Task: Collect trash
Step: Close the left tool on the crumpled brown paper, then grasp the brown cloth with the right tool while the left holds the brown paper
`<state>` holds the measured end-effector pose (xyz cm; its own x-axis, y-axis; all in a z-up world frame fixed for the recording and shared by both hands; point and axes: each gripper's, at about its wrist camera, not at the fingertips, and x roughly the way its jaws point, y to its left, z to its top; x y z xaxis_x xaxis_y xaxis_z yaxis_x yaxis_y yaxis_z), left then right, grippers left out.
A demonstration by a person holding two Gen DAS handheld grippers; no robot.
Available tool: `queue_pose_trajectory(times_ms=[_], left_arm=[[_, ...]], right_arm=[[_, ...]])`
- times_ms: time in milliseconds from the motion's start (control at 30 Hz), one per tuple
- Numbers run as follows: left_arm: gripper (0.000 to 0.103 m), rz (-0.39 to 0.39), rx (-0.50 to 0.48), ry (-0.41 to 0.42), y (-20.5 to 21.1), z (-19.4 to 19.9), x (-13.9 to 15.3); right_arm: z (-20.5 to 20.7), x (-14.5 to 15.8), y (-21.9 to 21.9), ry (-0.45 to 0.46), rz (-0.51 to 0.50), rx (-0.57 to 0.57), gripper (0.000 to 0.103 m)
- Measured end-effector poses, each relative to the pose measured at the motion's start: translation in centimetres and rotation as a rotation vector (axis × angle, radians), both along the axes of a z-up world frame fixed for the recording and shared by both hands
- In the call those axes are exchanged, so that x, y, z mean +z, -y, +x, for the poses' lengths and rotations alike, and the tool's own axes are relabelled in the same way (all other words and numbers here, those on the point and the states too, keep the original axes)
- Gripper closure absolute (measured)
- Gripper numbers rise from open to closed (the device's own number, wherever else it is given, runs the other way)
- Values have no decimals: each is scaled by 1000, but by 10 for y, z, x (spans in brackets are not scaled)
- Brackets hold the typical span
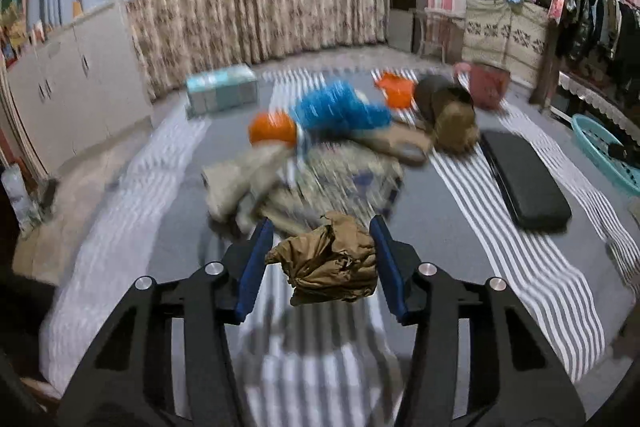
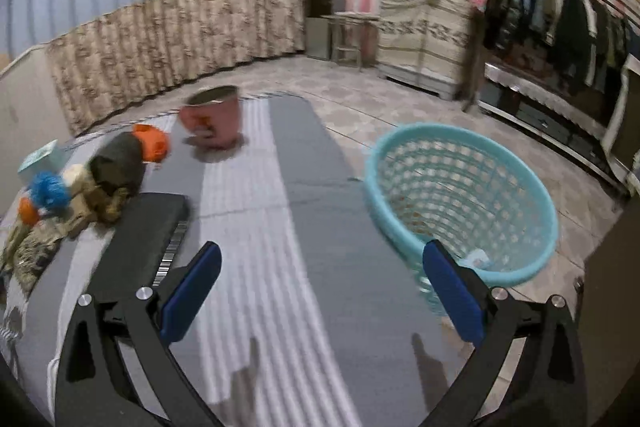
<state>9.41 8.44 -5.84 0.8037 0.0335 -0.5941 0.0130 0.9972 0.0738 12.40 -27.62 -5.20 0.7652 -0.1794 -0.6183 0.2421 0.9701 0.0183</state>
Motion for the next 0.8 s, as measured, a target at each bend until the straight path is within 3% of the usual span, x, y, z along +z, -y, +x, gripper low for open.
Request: queue_pose_trajectory(times_ms=[67,200,300,533,800], left_arm=[[54,10,36,51,-10,12,15],[54,-51,91,113,-37,44,47],[54,-49,100,147,-45,59,57],[54,-70,77,118,-53,85,36],[54,-105,44,86,-58,101,12]], right_arm=[[1,5,-13,8,2,43,4],[4,15,-37,50,-18,90,4],[8,14,-56,48,-37,124,4],[42,-12,-105,-45,7,179,5],[89,-11,-165,-77,-44,238,6]])
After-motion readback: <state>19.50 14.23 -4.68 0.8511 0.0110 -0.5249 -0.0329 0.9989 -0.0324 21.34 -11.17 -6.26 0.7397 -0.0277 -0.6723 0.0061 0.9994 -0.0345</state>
